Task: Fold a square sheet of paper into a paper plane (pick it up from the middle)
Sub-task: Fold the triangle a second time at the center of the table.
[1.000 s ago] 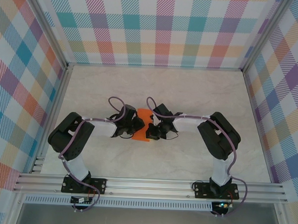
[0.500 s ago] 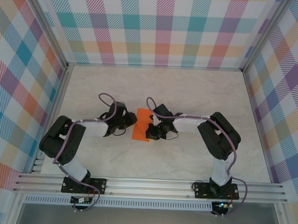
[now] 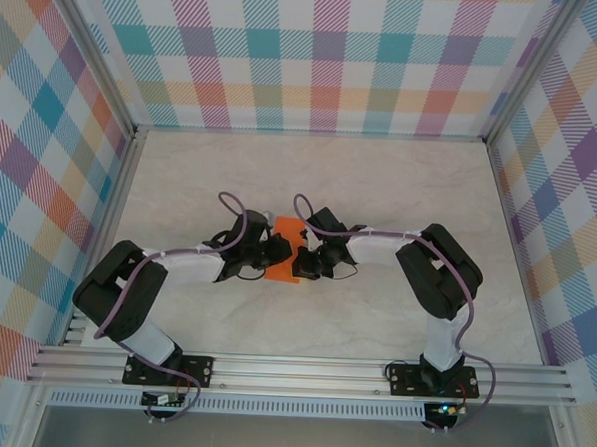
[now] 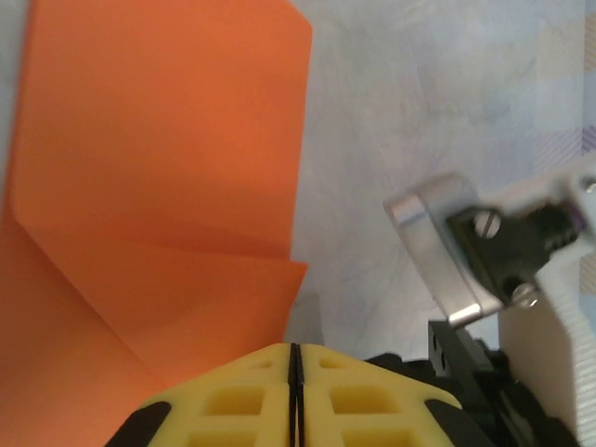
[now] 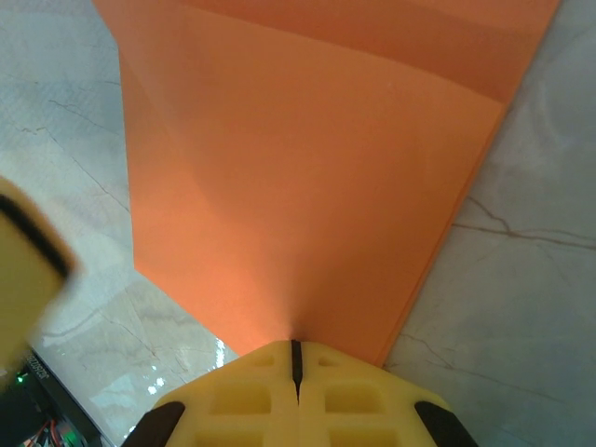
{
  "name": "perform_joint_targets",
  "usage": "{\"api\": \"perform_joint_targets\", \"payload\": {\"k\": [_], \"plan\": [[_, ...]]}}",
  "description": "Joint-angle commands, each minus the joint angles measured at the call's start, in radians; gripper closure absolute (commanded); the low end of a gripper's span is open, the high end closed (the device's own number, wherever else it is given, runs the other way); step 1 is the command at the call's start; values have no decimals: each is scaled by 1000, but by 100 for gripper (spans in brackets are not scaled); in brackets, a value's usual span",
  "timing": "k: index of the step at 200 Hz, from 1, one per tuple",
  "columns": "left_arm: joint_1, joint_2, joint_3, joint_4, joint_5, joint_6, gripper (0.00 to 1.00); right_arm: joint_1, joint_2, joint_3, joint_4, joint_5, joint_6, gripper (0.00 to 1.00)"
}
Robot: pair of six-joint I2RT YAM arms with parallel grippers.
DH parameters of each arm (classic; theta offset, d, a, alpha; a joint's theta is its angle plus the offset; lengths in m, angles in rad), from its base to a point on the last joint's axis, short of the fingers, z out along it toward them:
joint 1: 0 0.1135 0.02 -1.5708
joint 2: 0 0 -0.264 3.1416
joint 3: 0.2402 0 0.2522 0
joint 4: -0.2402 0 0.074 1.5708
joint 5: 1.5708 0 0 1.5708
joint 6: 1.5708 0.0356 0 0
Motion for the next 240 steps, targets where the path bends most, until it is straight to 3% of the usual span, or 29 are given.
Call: {"api": "perform_joint_targets", "payload": {"k": [1, 108, 152, 240], "plan": [[-14, 39, -24, 8, 14, -34, 93, 4, 45, -50, -175, 39, 19, 100], [-39, 132, -49, 76, 50, -115, 96, 4, 63, -53, -181, 46, 30, 100], [-37, 137, -53, 48, -21, -123, 96, 5, 69, -53, -202, 52, 19, 100], [83, 153, -44, 56, -117, -54, 96, 6, 53, -112, -264, 80, -49, 100]]}}
